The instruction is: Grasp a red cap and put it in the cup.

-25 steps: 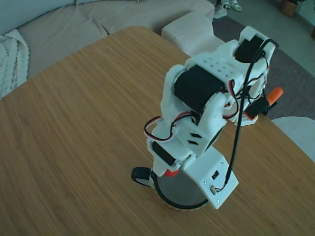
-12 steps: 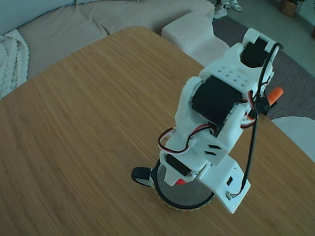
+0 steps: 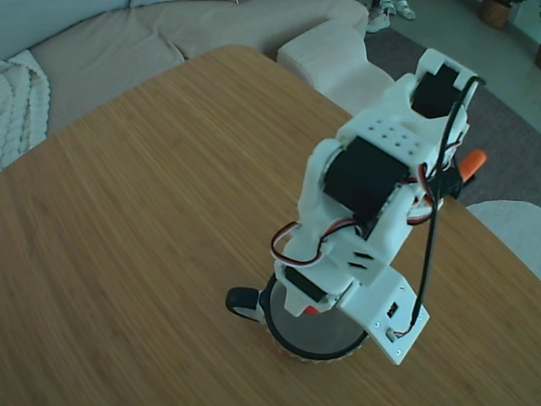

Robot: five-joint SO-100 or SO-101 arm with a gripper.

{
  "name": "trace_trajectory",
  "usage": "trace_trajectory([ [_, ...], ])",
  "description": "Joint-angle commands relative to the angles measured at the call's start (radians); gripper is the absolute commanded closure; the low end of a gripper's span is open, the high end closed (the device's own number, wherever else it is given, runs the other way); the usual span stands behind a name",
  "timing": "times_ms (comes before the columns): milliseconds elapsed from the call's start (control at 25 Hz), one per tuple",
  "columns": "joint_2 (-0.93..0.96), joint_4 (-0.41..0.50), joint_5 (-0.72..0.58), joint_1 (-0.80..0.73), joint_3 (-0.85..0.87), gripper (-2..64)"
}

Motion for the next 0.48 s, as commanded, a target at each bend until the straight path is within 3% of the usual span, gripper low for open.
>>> trace_trajectory([
  [0,0.021,0.064,-0.008,-0.005,-0.006,47.8],
  [440,0.02,0.069,-0.006,-0.005,-0.006,47.8],
])
